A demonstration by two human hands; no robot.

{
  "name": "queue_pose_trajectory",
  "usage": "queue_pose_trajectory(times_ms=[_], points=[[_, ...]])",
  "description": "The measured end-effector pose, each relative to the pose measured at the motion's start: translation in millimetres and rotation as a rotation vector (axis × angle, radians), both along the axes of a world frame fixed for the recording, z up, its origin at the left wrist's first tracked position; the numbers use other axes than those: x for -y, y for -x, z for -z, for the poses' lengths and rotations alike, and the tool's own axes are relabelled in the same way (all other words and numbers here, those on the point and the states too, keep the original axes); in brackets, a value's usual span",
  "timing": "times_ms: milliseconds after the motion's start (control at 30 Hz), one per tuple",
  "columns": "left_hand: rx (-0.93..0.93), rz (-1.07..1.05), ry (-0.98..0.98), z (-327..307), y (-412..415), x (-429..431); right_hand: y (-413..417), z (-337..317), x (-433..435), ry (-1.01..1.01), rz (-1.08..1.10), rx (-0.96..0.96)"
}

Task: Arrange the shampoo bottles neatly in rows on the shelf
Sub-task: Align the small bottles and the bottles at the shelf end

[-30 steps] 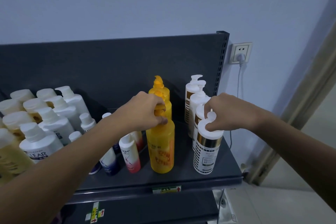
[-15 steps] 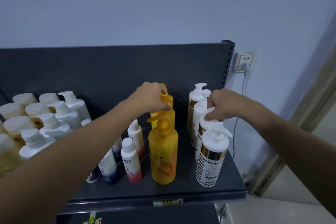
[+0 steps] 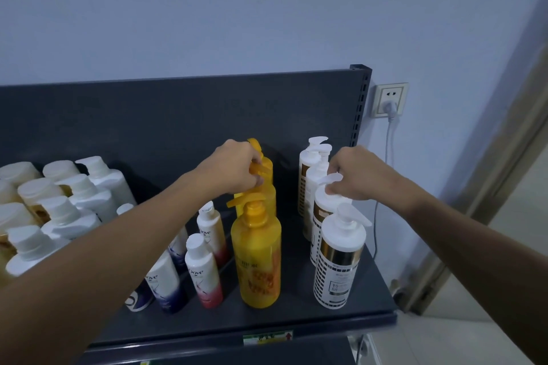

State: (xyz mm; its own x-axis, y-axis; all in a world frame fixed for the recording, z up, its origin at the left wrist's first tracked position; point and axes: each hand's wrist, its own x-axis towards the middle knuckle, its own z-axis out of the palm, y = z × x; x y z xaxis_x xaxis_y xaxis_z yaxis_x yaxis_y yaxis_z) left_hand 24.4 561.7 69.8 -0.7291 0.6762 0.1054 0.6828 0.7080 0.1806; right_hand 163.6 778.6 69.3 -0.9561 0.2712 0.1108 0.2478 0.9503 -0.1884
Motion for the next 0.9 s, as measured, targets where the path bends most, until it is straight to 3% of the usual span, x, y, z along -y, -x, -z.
queue_pose_trajectory(times_ms=[200, 333, 433, 600, 733, 900], points=[[0.015, 0.003, -0.039, 1, -2, 6, 4, -3, -1, 0.000, -0.004, 0.078], [0.070, 0.017, 0.051, -4, 2, 9, 4, -16, -6, 0.038, -0.021, 0.184], [0.122, -0.005, 0.061, -10, 6, 10, 8, -31, -10, 0.076, 0.017, 0.129], [0.002, -0.101, -0.068, -24, 24, 5, 36, -34, -15, 0.038, 0.078, 0.023], [0.128, -0.144, -0.168, -22, 41, -10, 56, -20, -15, 0.070, 0.055, 0.134], [0.177, -0.134, -0.096, -9, 54, -26, 66, -6, -16, -0.006, 0.064, 0.040]])
